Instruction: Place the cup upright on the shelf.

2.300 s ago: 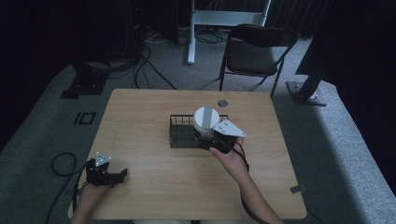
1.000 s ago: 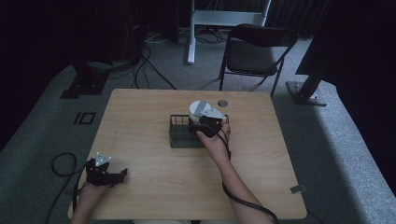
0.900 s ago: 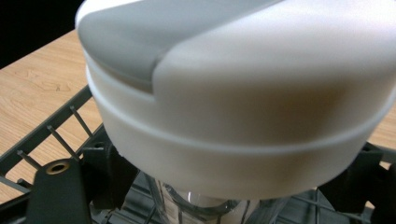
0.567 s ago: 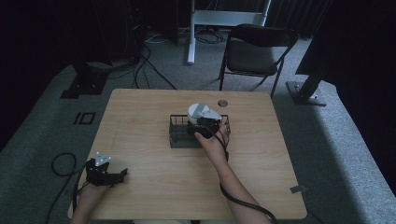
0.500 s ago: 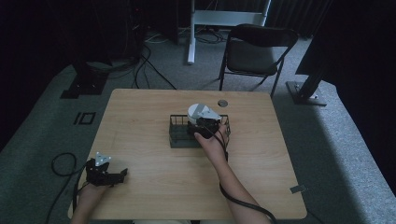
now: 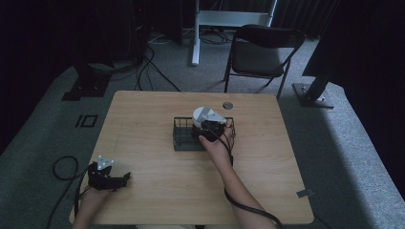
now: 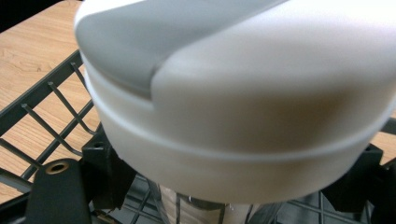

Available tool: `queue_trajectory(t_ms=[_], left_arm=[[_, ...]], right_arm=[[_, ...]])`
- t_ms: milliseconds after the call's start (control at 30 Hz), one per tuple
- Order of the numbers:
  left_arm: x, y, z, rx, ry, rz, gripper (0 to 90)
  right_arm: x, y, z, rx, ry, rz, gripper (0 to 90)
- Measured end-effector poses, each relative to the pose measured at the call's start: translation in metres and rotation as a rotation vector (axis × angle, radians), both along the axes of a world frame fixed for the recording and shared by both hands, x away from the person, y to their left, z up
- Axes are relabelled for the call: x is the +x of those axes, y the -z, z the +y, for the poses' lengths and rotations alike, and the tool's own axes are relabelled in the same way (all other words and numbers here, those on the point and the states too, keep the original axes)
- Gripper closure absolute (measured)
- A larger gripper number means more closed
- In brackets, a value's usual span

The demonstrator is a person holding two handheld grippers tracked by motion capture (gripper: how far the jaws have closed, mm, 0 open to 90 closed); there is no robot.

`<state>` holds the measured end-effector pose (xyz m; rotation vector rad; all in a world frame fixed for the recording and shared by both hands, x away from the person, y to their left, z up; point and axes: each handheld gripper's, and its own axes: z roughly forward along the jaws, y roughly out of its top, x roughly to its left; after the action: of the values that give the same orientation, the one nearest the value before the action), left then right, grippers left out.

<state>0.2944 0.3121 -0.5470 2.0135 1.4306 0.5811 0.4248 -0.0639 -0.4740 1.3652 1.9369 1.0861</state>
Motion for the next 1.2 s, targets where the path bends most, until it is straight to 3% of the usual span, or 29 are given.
queue_trajectory(t_ms=[67, 600, 767, 900, 1200], left_arm=[[0.0, 0.0, 0.0, 0.0, 0.0, 0.0, 1.2], [0.0, 0.0, 0.0, 0.0, 0.0, 0.0, 1.2], [0.0, 0.0, 0.0, 0.0, 0.0, 0.0, 1.3], [0.0, 0.0, 0.0, 0.0, 0.0, 0.0, 1.2], [0.0, 0.0, 0.0, 0.001, 0.0, 0.0, 1.3]], right_arm=[[0.0, 0.001, -0.003, 0.027, 0.004, 0.003, 18.3], [-0.012, 0.002, -0.005, 0.073, -0.018, -0.032, 11.4], [-0.015, 0.003, -0.007, 0.111, -0.025, -0.051, 10.3], [-0.018, 0.005, -0.008, 0.102, -0.037, -0.1, 10.3], [-0.023, 0.006, -0.011, 0.106, -0.041, -0.117, 10.3]])
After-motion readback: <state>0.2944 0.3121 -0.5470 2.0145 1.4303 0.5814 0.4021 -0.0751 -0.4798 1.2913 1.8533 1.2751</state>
